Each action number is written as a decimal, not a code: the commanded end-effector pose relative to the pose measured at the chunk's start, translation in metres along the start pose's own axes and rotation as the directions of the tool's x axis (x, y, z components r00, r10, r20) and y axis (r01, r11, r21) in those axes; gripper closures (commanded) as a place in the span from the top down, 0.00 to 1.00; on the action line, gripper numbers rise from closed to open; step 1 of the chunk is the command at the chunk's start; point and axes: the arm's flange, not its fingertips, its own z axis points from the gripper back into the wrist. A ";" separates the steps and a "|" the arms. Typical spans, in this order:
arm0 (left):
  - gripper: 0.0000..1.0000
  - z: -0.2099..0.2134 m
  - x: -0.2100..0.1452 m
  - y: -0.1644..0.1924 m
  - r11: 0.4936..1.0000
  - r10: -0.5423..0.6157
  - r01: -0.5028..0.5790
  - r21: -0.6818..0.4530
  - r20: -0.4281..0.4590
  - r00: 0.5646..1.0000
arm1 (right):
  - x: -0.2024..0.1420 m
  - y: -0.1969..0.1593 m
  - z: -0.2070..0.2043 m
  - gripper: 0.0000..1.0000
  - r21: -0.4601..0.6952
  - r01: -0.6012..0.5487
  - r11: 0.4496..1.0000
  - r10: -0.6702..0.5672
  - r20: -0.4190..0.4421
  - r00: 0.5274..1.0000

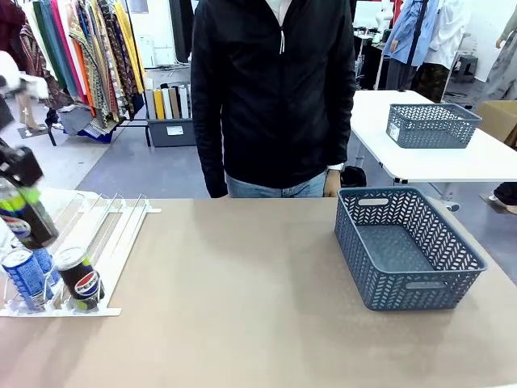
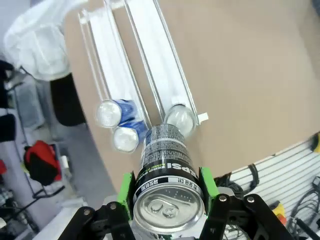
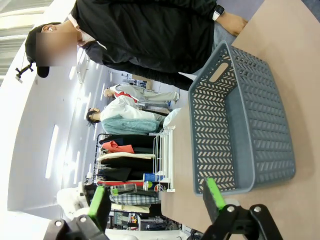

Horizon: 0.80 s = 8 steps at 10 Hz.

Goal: Retrieve and store the cans from the dispenser.
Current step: Pick up one can from the Automatic Can Dispenser and place it in the middle of the table.

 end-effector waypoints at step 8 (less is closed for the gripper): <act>0.00 0.029 -0.011 0.022 1.000 0.023 -0.022 -0.020 0.030 0.999 | 0.001 0.002 0.002 1.00 0.007 -0.009 1.000 0.009 -0.006 1.000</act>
